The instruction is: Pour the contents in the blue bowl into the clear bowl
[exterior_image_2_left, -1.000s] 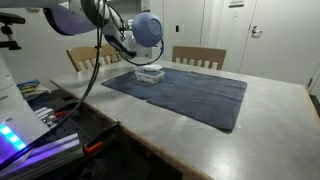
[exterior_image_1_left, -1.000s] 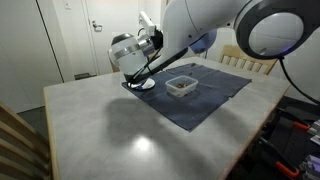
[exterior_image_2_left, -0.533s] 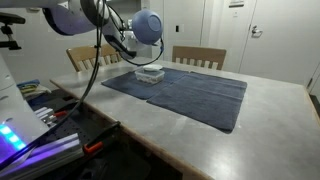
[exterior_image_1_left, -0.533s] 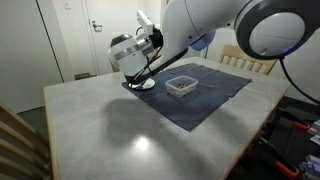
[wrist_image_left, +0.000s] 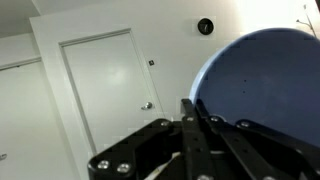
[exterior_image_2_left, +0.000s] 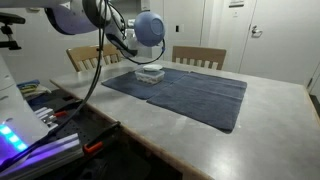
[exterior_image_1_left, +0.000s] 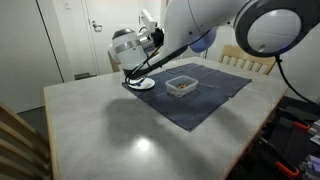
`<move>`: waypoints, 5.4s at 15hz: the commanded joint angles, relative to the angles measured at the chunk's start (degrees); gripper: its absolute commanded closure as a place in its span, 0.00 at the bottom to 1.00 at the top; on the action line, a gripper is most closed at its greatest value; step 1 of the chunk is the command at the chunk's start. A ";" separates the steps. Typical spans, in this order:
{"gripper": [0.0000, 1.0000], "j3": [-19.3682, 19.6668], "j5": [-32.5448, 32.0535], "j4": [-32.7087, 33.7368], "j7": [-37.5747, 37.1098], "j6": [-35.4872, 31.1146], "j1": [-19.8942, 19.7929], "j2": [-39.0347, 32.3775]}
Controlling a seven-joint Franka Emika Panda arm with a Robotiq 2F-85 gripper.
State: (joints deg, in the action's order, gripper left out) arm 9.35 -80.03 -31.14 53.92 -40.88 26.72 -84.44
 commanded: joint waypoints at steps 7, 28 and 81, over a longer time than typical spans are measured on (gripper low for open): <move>0.99 -5.80 13.35 4.91 -8.01 -6.87 -3.57 2.71; 0.99 -10.08 27.74 10.85 -16.69 -42.15 -18.53 6.53; 0.00 -22.12 33.91 10.74 -33.60 -31.15 -34.88 7.48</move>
State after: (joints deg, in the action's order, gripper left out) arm -13.57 -44.89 -20.39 18.55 -74.70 -8.49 -78.18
